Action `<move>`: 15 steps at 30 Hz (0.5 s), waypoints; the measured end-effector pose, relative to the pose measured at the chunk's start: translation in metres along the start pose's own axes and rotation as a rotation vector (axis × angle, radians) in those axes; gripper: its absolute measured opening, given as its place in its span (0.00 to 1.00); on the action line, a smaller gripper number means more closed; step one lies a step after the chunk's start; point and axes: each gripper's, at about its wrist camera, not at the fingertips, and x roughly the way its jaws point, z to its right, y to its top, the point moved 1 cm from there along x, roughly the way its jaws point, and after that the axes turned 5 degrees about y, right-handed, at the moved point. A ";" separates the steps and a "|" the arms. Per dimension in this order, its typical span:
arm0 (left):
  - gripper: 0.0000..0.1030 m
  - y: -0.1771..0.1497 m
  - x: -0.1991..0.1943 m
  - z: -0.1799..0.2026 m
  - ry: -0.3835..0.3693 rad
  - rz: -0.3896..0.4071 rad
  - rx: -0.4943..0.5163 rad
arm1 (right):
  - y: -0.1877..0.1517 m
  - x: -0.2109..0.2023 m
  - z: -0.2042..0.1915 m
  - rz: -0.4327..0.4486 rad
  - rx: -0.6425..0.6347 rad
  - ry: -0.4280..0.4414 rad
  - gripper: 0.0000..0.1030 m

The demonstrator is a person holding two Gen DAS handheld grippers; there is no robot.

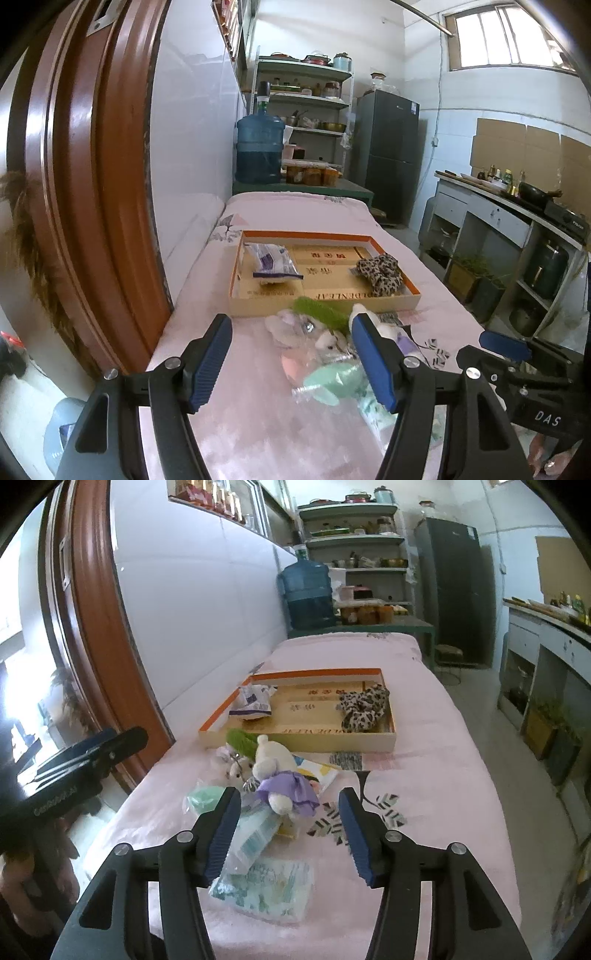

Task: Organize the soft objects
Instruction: 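Withdraw both tools from the tray back over the remaining items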

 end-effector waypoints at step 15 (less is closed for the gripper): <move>0.66 -0.032 -0.002 -0.002 -0.026 -0.029 -0.031 | -0.027 0.003 0.004 -0.056 0.031 0.004 0.61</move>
